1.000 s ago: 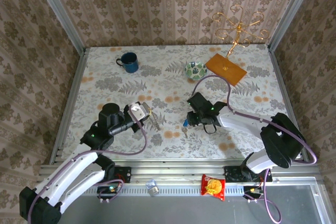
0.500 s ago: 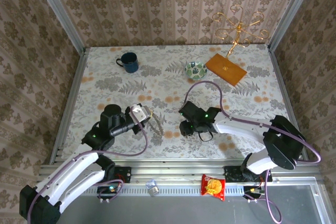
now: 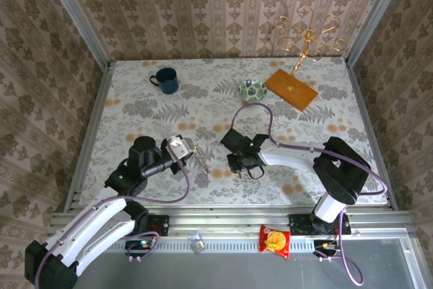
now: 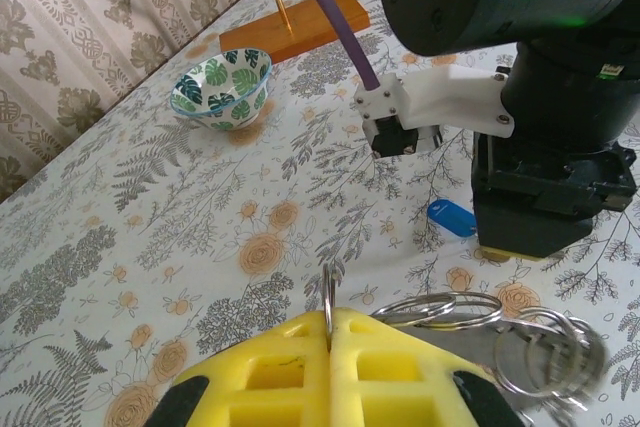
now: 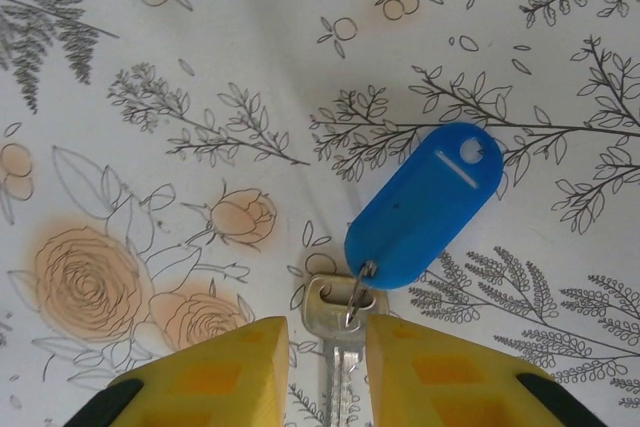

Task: Put the keys on the keyring

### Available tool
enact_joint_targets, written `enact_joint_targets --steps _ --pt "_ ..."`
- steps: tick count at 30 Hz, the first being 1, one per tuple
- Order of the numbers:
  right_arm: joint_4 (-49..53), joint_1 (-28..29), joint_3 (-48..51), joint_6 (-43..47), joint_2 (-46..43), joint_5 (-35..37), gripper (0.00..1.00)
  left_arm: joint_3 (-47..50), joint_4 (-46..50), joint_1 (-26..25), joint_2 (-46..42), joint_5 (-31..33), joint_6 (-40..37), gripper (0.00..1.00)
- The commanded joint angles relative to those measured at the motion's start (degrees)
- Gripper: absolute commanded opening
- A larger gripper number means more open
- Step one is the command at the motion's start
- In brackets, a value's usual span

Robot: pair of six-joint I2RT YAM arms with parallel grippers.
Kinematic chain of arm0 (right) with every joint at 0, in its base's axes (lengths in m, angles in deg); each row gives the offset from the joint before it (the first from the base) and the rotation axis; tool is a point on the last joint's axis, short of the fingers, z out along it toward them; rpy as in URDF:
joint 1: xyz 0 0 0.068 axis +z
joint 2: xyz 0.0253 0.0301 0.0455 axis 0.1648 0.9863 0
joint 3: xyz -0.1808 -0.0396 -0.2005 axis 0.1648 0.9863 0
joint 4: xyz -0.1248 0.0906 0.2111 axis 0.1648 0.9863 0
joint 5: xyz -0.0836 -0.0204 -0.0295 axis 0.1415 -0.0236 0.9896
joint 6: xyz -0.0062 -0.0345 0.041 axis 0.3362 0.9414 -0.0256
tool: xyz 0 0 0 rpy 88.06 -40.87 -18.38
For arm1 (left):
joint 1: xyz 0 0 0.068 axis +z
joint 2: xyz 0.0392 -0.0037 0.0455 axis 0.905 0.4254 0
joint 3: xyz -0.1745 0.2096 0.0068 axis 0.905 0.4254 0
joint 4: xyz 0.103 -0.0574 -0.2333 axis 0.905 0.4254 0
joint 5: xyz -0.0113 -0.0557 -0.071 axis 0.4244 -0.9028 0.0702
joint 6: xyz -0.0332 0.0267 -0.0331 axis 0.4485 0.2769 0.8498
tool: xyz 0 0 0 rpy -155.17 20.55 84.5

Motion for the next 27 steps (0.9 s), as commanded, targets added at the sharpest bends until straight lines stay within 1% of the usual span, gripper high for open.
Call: enact_joint_targets --steps 1,6,17,19,22,24,27 --pt "2.2 0.2 -1.7 -0.7 1.2 2.9 0.25 0.3 -2.4 -0.5 -0.6 0.0 0.7 0.00" --pt "2.2 0.1 -2.2 -0.7 2.3 3.7 0.20 0.2 -2.3 -0.5 -0.6 0.1 0.6 0.00" --pt "2.2 0.2 -2.6 -0.8 3.1 4.3 0.16 0.0 -2.2 -0.6 -0.5 -0.2 0.4 0.00" --pt "2.2 0.2 -2.6 -0.8 3.0 4.3 0.11 -0.1 -2.1 -0.6 -0.4 -0.2 0.4 0.00" --pt "2.1 0.2 -2.8 -0.6 2.8 4.4 0.01 -0.2 -1.9 -0.6 -0.5 -0.2 0.2 0.00" --pt "3.5 0.3 -2.7 -0.3 1.7 4.8 0.00 -0.4 -1.6 -0.6 -0.5 -0.2 0.1 0.00" --pt "4.2 0.6 -1.9 1.2 -2.3 5.7 0.00 -0.7 -1.3 -0.7 -0.5 -0.2 -0.1 0.00"
